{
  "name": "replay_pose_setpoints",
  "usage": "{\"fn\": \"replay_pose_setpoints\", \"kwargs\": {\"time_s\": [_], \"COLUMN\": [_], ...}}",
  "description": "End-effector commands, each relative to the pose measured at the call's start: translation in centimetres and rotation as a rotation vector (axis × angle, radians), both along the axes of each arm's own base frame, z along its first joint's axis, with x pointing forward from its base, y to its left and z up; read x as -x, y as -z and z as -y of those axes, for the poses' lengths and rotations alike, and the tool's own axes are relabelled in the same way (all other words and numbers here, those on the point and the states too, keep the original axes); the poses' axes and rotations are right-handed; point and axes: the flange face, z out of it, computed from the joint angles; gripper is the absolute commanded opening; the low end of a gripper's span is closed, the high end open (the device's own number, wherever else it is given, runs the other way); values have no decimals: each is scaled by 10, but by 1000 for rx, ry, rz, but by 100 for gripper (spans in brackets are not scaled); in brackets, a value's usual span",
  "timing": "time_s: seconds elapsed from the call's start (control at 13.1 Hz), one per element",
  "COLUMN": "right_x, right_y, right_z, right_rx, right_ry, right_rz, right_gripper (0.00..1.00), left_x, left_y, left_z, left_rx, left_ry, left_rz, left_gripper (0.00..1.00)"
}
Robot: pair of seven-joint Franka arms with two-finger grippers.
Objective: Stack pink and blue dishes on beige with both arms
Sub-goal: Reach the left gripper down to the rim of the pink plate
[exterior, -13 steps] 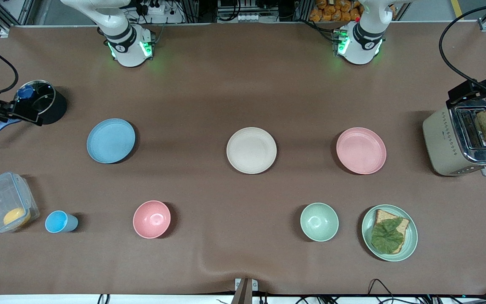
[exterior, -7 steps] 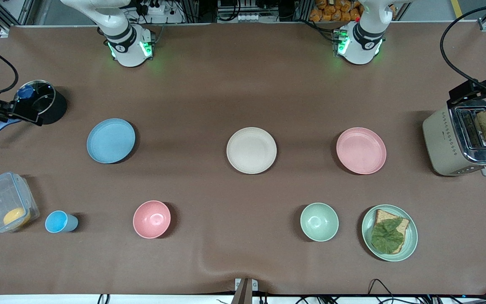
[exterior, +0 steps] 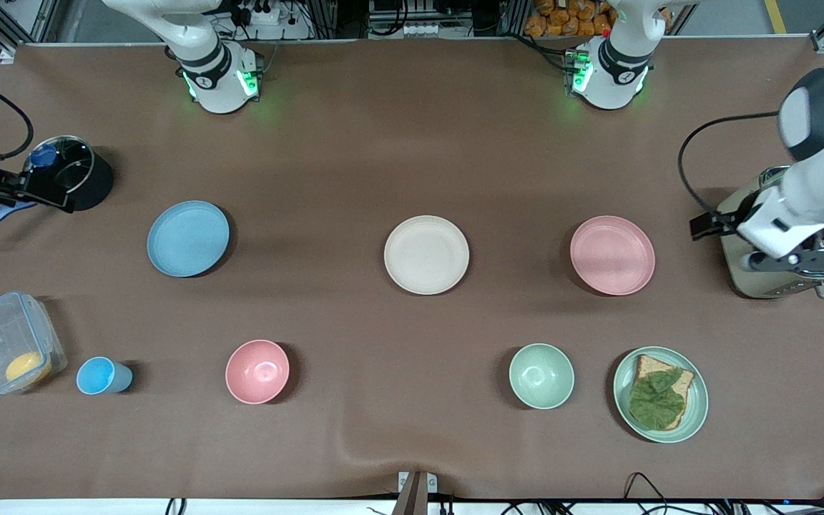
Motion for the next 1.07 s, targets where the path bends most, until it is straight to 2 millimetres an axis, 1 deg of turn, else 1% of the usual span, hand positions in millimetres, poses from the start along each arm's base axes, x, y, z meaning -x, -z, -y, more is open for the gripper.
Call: {"fn": "replay_pose_setpoints", "kwargs": {"time_s": [0.0,0.08,0.31,0.38,0.46,0.61,0.69,0.77,0.92,0.99], "right_x": [1,2,2,0,0,1,-2,-2,-7,-13], "right_y": [2,2,4,9,11,26,37,42,61,78], "right_z": [2,3,4,5,14,42,60,71,82,83], "right_rx": [13,13,12,10,10,0,-13,-23,-32,-46], "right_ry": [5,7,5,5,21,37,11,-23,-24,-23], "right_rz": [-25,-31,-36,-45,-48,-70,-84,-89,-118,-136], "right_gripper": [100,100,100,100,100,100,100,100,100,100], "left_x": [24,26,24,24,24,25,24,25,25,26], "left_y": [57,74,129,144,154,173,182,190,204,210], "left_z": [-15,-15,-26,-28,-31,-37,-37,-36,-35,-35], "left_rx": [-9,-1,30,36,40,66,84,92,100,101], "left_ry": [-10,-12,-49,-51,-59,-88,-101,-103,-107,-108], "left_rz": [26,20,-34,-49,-55,-75,-72,-79,-86,-88], "left_gripper": [100,100,100,100,100,100,100,100,100,97]}}
